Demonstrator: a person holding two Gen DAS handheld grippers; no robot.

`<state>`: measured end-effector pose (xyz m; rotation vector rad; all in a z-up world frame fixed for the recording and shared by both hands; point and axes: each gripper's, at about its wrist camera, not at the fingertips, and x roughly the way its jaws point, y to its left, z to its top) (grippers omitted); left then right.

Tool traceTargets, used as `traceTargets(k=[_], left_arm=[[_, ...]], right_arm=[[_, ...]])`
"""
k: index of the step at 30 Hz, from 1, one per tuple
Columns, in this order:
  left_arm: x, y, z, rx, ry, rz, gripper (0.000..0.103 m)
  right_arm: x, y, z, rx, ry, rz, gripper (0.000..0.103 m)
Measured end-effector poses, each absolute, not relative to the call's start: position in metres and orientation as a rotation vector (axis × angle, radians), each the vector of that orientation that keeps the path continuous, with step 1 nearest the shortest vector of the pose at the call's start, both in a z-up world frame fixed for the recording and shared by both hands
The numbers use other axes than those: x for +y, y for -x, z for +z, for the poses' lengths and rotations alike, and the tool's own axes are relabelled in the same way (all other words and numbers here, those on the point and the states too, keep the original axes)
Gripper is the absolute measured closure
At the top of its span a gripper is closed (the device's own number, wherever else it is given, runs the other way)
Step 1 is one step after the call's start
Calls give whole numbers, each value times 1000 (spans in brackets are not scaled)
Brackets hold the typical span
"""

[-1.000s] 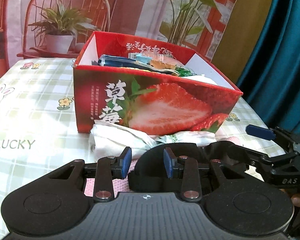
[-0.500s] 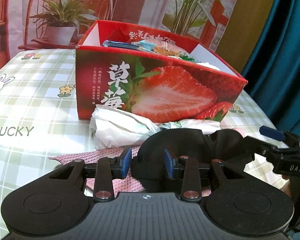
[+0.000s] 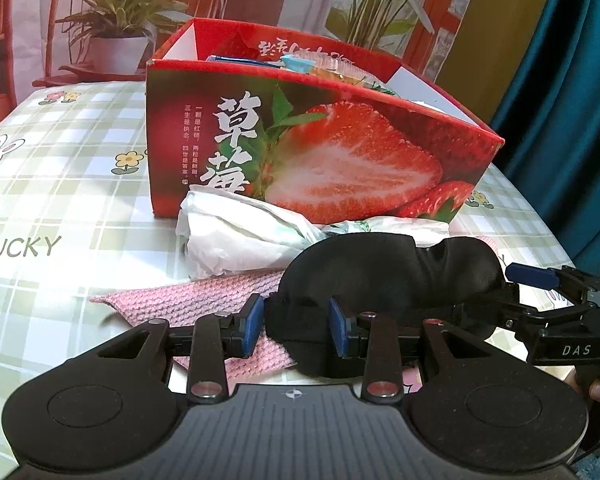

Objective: Organize soft objects
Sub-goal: 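Lower both grippers onto the black eye mask and close them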

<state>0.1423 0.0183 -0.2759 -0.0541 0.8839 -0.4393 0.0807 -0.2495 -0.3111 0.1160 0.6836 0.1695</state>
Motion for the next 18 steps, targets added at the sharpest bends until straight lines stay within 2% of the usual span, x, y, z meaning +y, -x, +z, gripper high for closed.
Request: traceTargets(k=[18], left_arm=[[17, -149, -288, 930, 51, -442, 63]], right_arm=[[-266, -86, -326, 780, -209, 108, 4]])
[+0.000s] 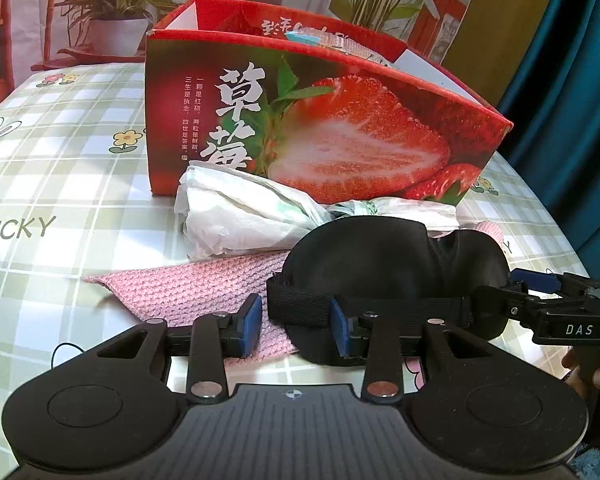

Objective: Organize soft objects
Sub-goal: 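Lower both grippers onto the black eye mask and close them, then lift the black eye mask with both grippers off the table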

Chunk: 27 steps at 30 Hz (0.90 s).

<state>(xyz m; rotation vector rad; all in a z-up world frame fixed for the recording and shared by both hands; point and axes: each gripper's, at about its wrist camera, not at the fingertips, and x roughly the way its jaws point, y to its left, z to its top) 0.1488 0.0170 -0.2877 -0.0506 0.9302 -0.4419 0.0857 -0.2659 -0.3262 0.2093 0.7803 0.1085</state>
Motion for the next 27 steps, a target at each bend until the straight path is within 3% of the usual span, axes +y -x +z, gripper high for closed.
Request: traceTargets(k=[5, 11, 18, 27], left_arm=[[17, -148, -288, 930, 52, -442, 63], [17, -148, -288, 930, 54, -441, 62], [20, -146, -285, 900, 91, -450, 48], [18, -142, -283, 902, 94, -472, 50]], right_arm=[[-262, -84, -323, 772, -203, 147, 21], [-258, -76, -309, 697, -185, 173, 30], [-258, -73, -302, 658, -186, 194, 45], [-256, -73, -304, 662, -191, 207, 48]])
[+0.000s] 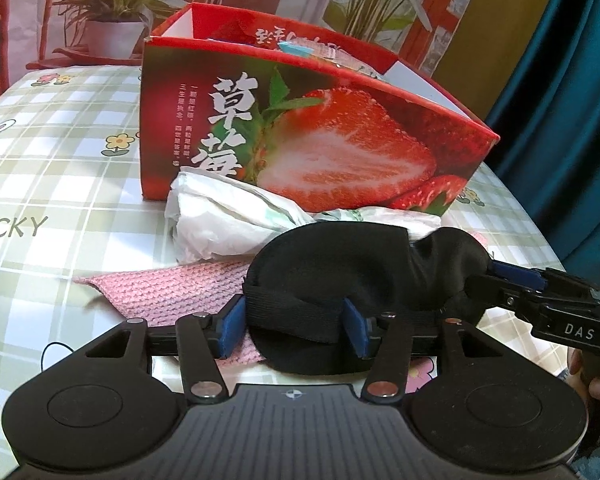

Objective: Organize soft objects
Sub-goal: 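Lift the black eye mask with both grippers off the table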

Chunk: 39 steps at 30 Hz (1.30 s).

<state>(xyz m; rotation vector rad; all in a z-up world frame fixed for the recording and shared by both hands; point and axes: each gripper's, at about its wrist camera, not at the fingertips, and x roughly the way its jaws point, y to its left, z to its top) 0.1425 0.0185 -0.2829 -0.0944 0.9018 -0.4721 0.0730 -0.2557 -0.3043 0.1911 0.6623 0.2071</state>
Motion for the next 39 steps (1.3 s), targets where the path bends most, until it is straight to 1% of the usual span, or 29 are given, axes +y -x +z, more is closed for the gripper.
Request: traceTargets(k=[1, 2, 3, 5, 6, 11, 16, 21, 28, 29, 30, 32, 33, 35, 37, 39], left_arm=[[18, -142, -282, 898, 90, -476, 55], [18, -141, -282, 892, 78, -476, 72], [17, -142, -281, 888, 62, -470, 84], [19, -142, -279, 871, 46, -444, 88], [21, -143, -278, 867, 56, -437, 92], [32, -146, -276, 862, 87, -381, 95], [42, -151, -277, 870, 110, -291, 95], [55, -157, -285, 918, 169, -245, 95], [56, -156, -287, 922, 155, -246, 95], [56, -155, -286, 922, 157, -246, 95], [56, -155, -286, 921, 158, -246, 95], [56, -155, -286, 919, 158, -247, 95], [56, -155, -285, 917, 161, -252, 95], [55, -155, -284, 912, 168, -268, 95], [54, -154, -282, 909, 182, -291, 93], [53, -154, -281, 909, 199, -322, 88]], right_arm=[[-256, -73, -304, 662, -192, 210, 49], [-255, -73, -304, 662, -192, 214, 49], [-254, -74, -305, 661, -191, 217, 49], [-253, -73, -305, 660, -187, 221, 50], [-253, -73, -305, 660, -184, 220, 50], [-255, -74, -306, 667, -196, 213, 50], [-255, -75, -307, 675, -196, 213, 48], [-254, -76, -312, 689, -199, 222, 48], [-255, -79, -318, 718, -203, 219, 49], [-256, -79, -318, 722, -210, 221, 52], [-256, -79, -318, 722, -214, 224, 62], [-256, -79, -317, 720, -210, 225, 71], [-256, -78, -316, 713, -204, 221, 79], [-258, -77, -313, 692, -208, 217, 87], [-261, -76, -311, 678, -219, 210, 90], [-265, -76, -310, 670, -218, 181, 91]])
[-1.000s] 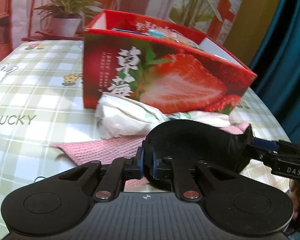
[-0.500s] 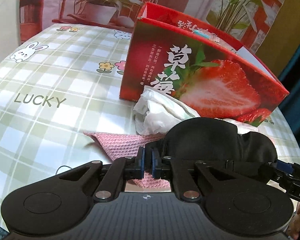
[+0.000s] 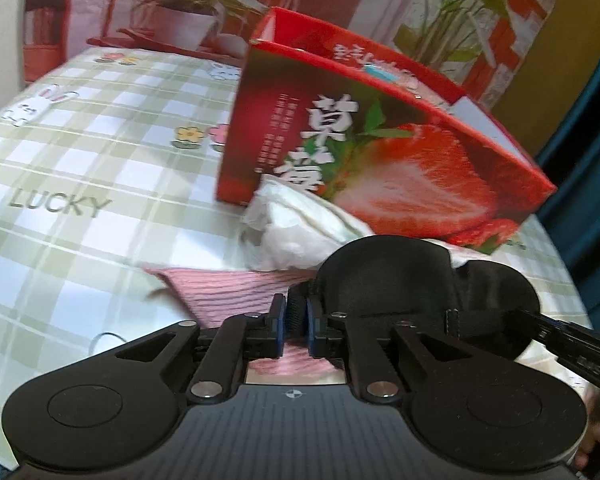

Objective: Organize soft objects
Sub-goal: 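Lift the black eye mask with both grippers off the table, then carry the eye mask with both grippers into the red box and release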

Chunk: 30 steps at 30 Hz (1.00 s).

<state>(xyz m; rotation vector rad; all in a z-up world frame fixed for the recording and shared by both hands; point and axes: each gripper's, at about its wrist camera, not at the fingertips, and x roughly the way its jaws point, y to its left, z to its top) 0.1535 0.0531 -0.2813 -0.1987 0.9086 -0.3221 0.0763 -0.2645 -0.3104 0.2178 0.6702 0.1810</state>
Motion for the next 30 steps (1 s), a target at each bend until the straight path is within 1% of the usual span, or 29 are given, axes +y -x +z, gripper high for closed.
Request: traceTargets(k=[1, 3, 5, 6, 9, 12, 20, 22, 23, 26, 30], left_arm=[[52, -153, -281, 906, 200, -336, 85], [48, -151, -280, 896, 195, -358, 72], [44, -149, -278, 882, 196, -396, 62], [42, -148, -278, 877, 198, -416, 60], [30, -145, -278, 873, 166, -453, 57], [20, -149, -281, 876, 122, -452, 57], [23, -166, -291, 898, 193, -465, 54], [24, -165, -289, 903, 204, -490, 64], [24, -163, -287, 901, 204, -493, 74], [25, -155, -275, 840, 163, -467, 86], [32, -149, -259, 759, 167, -435, 91]], right_arm=[[-267, -77, -310, 668, -224, 163, 91], [-273, -77, -312, 672, -241, 127, 92], [-277, -78, -315, 682, -255, 98, 92], [-280, -78, -317, 690, -268, 93, 92], [-280, -80, -319, 699, -261, 87, 92], [-279, -80, -321, 704, -256, 87, 92], [-278, -83, -322, 715, -257, 88, 91], [-278, -82, -321, 712, -260, 91, 91], [-277, -82, -320, 705, -265, 98, 91], [-275, -79, -312, 674, -253, 122, 92], [-267, -77, -296, 624, -227, 182, 92]])
